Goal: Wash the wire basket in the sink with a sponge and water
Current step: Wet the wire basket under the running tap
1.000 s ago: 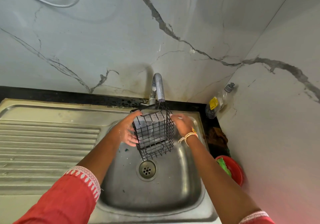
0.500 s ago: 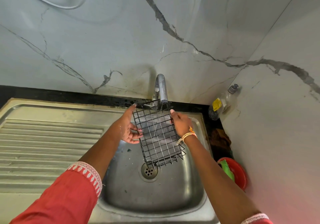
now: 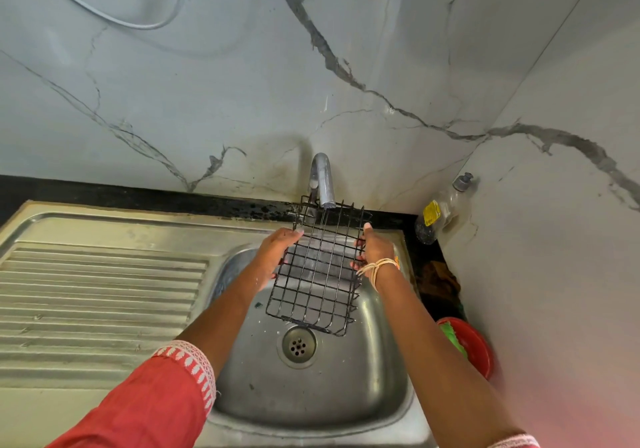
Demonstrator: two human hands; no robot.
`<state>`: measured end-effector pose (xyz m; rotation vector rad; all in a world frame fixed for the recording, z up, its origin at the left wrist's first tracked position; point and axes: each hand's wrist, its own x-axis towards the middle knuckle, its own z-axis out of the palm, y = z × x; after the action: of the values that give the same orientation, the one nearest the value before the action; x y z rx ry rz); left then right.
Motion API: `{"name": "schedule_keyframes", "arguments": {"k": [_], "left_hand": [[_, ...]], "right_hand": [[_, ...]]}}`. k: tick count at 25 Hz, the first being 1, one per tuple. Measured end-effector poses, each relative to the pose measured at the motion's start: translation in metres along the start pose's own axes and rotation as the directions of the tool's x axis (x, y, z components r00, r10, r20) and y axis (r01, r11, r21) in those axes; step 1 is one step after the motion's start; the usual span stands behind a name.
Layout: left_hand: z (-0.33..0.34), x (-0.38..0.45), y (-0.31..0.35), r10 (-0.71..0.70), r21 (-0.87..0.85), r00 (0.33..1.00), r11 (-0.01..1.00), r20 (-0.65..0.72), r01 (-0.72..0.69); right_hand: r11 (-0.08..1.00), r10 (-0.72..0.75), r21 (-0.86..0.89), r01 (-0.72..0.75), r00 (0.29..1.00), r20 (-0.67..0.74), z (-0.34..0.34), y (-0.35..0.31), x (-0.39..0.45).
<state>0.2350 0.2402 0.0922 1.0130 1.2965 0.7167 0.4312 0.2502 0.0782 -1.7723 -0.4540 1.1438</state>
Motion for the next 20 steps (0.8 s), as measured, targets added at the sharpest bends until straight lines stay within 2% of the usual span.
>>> {"name": "schedule_keyframes", "arguments": {"k": [3,6,8,10,11,12,14,17,20], "left_hand": [[0.003,0.001,0.004,-0.007,-0.078,0.999,0.997,-0.032,0.005],[0.006,0.005,-0.007,-0.156,-0.118,0.987,0.981,-0.031,0.152],[0.005,0.006,-0.009,-0.355,-0.209,0.935,0.915,-0.016,0.344],[0.005,0.005,-0.004,-0.559,-0.355,0.829,0.773,0.011,0.526],[0.005,0.003,0.001,-0.609,-0.447,0.792,0.697,0.043,0.561],[0.007,0.004,0.004,-0.611,-0.534,0.788,0.642,0.079,0.551],[0.011,0.004,0.010,-0.535,-0.640,0.832,0.592,0.143,0.490],[0.011,0.005,0.011,-0.457,-0.646,0.881,0.636,0.127,0.423],[-0.003,0.000,0.002,-0.431,-0.604,0.898,0.694,0.090,0.393]], "right_hand": [[0.994,0.074,0.083,-0.074,0.997,-0.004,-0.003,0.003,0.000],[0.981,0.100,0.168,-0.101,0.995,0.018,-0.001,0.013,-0.011],[0.996,-0.038,0.075,0.040,0.999,-0.022,0.005,0.028,-0.024],[0.959,-0.261,-0.127,0.253,0.964,-0.050,0.013,0.049,-0.042],[0.911,-0.362,-0.230,0.343,0.931,-0.048,0.016,0.062,-0.047],[0.855,-0.444,-0.316,0.411,0.895,-0.040,0.019,0.073,-0.052],[0.692,-0.613,-0.459,0.556,0.789,0.032,0.022,0.090,-0.061],[0.412,-0.752,-0.581,0.701,0.622,0.217,0.020,0.097,-0.072],[0.106,-0.741,-0.560,0.822,0.441,0.506,0.005,0.102,-0.069]]}}
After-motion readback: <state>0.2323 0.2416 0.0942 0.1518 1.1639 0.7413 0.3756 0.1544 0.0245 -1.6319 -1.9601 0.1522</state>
